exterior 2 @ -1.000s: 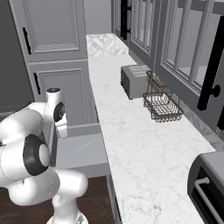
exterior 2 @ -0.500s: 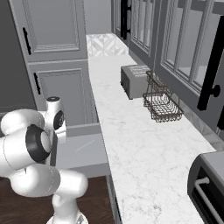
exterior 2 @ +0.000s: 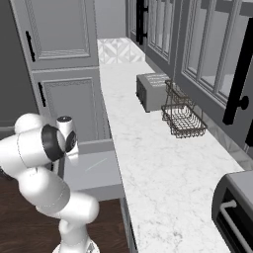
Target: Take a straw from the drawer in front and place it inside the glass cup on the dining counter.
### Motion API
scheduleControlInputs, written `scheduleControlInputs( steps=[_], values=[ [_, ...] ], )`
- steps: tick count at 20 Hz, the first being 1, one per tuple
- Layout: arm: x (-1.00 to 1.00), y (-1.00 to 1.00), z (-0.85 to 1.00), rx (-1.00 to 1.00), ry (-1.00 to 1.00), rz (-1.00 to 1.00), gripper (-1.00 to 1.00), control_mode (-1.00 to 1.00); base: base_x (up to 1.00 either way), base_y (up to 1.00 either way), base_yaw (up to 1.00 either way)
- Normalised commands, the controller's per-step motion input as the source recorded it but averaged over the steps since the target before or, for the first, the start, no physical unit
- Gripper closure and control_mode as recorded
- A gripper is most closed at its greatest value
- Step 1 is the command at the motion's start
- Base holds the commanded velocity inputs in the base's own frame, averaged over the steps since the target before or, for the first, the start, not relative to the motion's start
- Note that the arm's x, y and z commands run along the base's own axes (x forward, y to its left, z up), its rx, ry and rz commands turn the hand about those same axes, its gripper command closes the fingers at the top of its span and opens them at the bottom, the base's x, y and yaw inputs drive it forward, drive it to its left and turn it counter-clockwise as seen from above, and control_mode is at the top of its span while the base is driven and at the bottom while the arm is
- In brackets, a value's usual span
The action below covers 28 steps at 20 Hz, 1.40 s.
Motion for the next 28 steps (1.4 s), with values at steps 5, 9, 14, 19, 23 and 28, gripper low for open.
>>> scheduleControlInputs(
  steps=[5, 9, 14, 19, 23, 28],
  values=[
    [0.18, 0.09, -0.28, 0.00, 0.08, 0.00, -1.00, -1.00, 0.00, 0.00, 0.00],
    [0.08, 0.16, -0.33, 0.01, 0.10, 0.00, -1.00, -1.00, 0.00, 0.00, 0.00],
    [0.01, 0.19, -0.30, 0.02, 0.05, 0.00, -1.00, -1.00, 0.00, 0.00, 0.00],
    [0.00, 0.26, -0.19, 0.04, 0.00, 0.00, -1.00, -1.00, 0.00, 0.00, 0.00],
    [0.00, 0.34, -0.14, 0.06, 0.00, 0.00, -1.00, -1.00, 0.00, 0.00, 0.00],
    [0.00, 0.46, -0.14, 0.07, 0.00, 0.00, -1.00, -1.00, 0.00, 0.00, 0.00]
  ],
)
